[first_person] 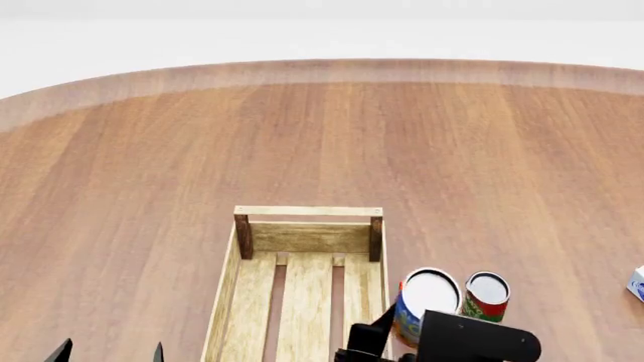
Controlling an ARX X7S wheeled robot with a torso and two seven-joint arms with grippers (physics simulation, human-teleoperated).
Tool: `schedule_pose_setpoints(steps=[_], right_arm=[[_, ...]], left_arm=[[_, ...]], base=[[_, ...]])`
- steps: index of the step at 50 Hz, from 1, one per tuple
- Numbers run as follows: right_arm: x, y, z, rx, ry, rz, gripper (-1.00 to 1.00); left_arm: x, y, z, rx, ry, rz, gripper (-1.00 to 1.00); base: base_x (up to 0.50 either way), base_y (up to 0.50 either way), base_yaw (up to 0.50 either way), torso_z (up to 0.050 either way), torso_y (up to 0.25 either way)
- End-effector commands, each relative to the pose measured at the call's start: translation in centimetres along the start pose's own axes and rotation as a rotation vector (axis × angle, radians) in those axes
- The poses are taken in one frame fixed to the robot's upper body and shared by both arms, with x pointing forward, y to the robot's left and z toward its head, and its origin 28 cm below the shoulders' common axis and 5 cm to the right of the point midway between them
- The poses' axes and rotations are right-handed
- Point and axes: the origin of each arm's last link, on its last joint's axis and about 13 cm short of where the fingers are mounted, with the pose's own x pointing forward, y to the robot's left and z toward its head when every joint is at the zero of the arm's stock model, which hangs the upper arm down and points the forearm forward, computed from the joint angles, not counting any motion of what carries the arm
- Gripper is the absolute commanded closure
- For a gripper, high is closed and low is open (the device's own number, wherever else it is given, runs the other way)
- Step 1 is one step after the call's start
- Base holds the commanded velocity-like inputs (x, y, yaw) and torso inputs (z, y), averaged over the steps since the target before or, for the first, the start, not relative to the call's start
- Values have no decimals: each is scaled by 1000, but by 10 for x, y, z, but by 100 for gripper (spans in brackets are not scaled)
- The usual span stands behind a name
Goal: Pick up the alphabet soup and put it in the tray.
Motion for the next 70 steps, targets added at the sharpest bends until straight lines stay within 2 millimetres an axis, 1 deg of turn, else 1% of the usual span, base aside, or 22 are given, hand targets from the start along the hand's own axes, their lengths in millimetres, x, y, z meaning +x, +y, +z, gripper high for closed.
schedule_pose_setpoints(steps=[1, 6, 15, 18, 25, 32, 41, 45, 52, 56, 70], right_arm=[[8, 15, 1, -67, -43, 125, 100], [9, 20, -3, -99, -63, 198, 100], [14, 27, -9, -125, -56, 255, 100], [17, 31, -12, -137, -59, 295, 100], [22, 35, -23, -169, -70, 329, 100], [31, 38, -34, -197, -81, 360, 100], [43, 43, -48, -235, -47, 390, 100], [52, 45, -57, -259, -22, 397, 100], [62, 48, -63, -284, -5, 400, 100], [66, 49, -62, -288, 2, 401, 100], [68, 47, -65, -277, 40, 403, 100]], left_arm=[[0, 0, 0, -2, 1, 0, -100], [-1, 0, 0, -2, 1, 0, -100], [-1, 0, 0, -2, 2, 0, -100], [-1, 0, 0, -3, 2, 0, -100], [-1, 0, 0, -3, 1, -1, -100], [-1, 0, 0, -4, 2, -1, -100], [0, 0, 1, -5, 0, -2, -100], [-1, 0, 0, -4, -1, -3, -100], [0, 0, 0, -5, -1, -3, -100], [-1, 0, 0, -6, -1, -4, -100], [-1, 0, 0, -6, 1, -3, -100]], base=[[0, 0, 0, 0, 0], [0, 0, 0, 0, 0], [0, 0, 0, 0, 1], [0, 0, 0, 0, 0], [0, 0, 0, 0, 0], [0, 0, 0, 2, 1], [0, 0, 0, 0, 0], [0, 0, 0, 0, 3], [0, 0, 0, 0, 0], [0, 0, 0, 0, 3], [0, 0, 0, 0, 0]])
